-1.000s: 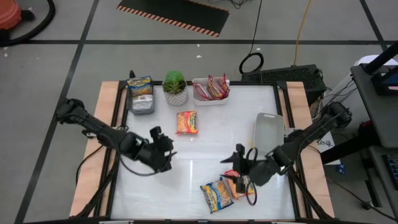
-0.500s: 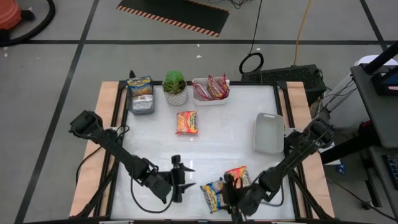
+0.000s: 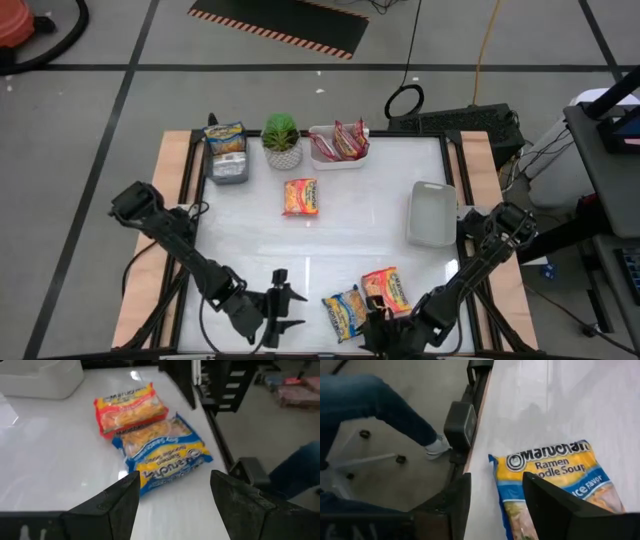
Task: Sort Maruchan noodles
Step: Put the blue noodle pack into the black bin
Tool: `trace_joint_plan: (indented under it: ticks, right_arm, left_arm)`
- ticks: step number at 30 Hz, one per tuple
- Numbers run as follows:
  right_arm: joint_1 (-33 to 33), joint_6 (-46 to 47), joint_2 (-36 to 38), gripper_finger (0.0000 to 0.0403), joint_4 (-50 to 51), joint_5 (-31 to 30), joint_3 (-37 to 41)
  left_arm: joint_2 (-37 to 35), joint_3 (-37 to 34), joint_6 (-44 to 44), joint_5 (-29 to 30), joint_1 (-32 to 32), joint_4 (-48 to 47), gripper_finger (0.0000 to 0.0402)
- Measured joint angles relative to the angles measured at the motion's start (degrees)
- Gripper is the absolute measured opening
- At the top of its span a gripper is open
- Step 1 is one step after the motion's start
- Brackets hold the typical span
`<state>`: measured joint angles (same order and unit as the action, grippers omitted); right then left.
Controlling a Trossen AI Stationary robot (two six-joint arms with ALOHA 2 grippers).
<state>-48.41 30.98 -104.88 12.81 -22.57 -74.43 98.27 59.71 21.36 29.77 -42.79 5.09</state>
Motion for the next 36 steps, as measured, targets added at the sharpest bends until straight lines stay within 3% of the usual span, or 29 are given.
trace_joint_plan:
  ticks: [9,30,36]
  right_arm:
    - [-0.5,-7.3,-0.1,0.0133,0.3,-1.5,2.1]
    - [0.4,-15.8,-0.1,0.0102,-26.4,-1.2,15.0]
    - [0.6,-15.4,-0.1,0.009,-28.4,0.3,16.6]
  left_arm:
    - [0.0,0.1,-1.5,0.0,1.5,-0.3,0.0246]
    - [0.0,0.1,-3.3,-0.3,2.0,-3.6,0.0246]
    - [0.0,0.1,-4.8,-0.3,2.0,-3.6,0.0246]
